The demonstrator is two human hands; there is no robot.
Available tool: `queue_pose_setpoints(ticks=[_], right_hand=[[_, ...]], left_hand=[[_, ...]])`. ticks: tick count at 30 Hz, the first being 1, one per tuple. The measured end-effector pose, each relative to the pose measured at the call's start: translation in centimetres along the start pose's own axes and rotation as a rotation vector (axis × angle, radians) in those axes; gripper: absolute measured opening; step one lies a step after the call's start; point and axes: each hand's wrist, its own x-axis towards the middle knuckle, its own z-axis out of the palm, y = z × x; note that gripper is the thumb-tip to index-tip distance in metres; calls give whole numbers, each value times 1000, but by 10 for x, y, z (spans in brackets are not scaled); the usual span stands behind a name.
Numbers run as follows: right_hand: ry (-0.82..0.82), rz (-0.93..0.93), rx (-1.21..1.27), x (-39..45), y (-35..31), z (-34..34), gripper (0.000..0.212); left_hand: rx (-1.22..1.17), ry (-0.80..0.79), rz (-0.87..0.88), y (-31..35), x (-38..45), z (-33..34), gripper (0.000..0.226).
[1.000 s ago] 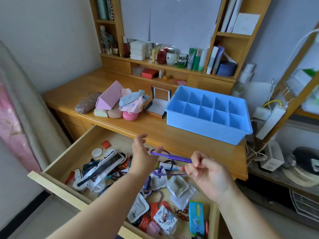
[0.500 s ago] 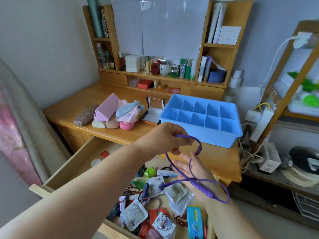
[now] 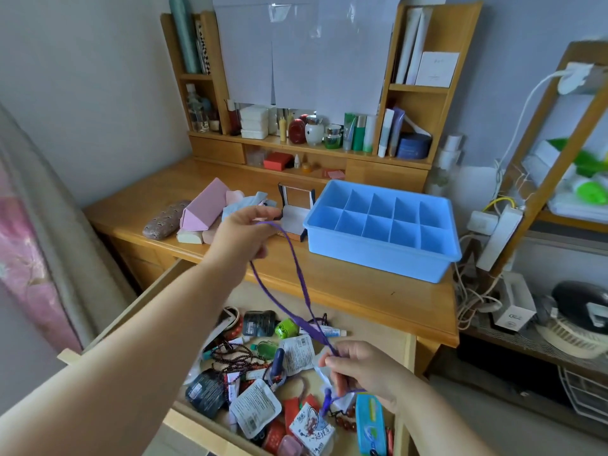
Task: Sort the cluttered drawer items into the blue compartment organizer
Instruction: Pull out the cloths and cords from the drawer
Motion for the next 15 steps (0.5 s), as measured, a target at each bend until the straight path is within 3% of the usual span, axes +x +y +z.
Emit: queue_pose_setpoints(ticks=[3,6,11,13,15], right_hand=[[13,-8,53,-5,6,-9,6],[31,19,-97,-8,12,-18,2],[238,48,-262,-6,21,-26,16],[275,8,-119,-8,18,-28,16],[257,-83,109,-12,4,-27,23]], left_hand=[[244,33,46,-5,12,-26,19],[584,76,224,-12,19,-47,18],[1185,197,492,-31,23,-86,20],[1328,121,397,-47,24,-97,19],[1291,-4,188,-69,23,-103,16]])
